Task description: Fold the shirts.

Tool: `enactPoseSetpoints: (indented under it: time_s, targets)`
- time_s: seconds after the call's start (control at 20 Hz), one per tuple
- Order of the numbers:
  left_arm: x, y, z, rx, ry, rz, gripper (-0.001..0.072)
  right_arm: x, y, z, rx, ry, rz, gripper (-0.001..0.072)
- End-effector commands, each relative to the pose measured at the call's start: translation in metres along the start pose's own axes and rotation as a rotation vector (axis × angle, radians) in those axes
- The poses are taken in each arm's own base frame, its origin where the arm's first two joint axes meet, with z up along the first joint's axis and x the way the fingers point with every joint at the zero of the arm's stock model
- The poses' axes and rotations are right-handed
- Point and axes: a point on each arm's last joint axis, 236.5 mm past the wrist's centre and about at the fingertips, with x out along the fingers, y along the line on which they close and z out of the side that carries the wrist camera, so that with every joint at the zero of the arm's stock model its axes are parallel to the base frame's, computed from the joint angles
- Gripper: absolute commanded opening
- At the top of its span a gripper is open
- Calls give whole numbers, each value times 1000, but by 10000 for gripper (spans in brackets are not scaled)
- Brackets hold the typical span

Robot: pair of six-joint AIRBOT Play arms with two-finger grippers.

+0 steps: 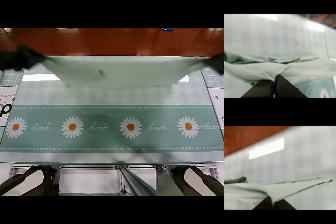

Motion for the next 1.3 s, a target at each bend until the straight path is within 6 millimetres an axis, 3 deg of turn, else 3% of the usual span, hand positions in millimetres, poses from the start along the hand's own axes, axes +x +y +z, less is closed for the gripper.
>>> enactPoseSetpoints:
  time_s: [0.0, 0.1, 0.15, 0.25, 0.3, 0.5, 0.65, 0.75, 0.9, 1.0, 1.1, 1.25]
  targets:
    - [-89, -86, 88, 228, -262, -9, 17, -69, 103, 85, -188, -267, 66, 28]
    - [-142, -119, 114, 318, -392, 24, 17, -106, 128, 102, -278, -332, 14, 28]
    - [-166, -125, 119, 325, -437, 88, 17, -123, 141, 101, -329, -344, 1, 28]
    - [-211, -127, 117, 358, -500, 270, 17, -152, 166, 92, -406, -370, -14, 28]
    - [-236, -138, 113, 390, -549, 336, 17, -166, 178, 86, -436, -387, -13, 28]
    - [-310, -191, 73, 545, -691, 477, 17, -218, 203, 52, -539, -449, -93, 28]
    - [-373, -211, 39, 592, -807, 568, 17, -255, 197, 26, -585, -474, -234, 28]
    - [-402, -212, 16, 573, -836, 569, 17, -271, 195, 10, -589, -477, -285, 28]
    - [-406, -201, -11, 517, -772, 560, 17, -277, 185, -10, -547, -449, -325, 28]
    - [-391, -188, -12, 492, -714, 576, 17, -263, 169, -18, -507, -393, -333, 28]
    - [-357, -161, -8, 436, -619, 593, 17, -235, 144, -26, -451, -296, -330, 28]
    - [-273, -103, -14, 332, -382, 602, 17, -176, 97, -47, -352, -120, -294, 28]
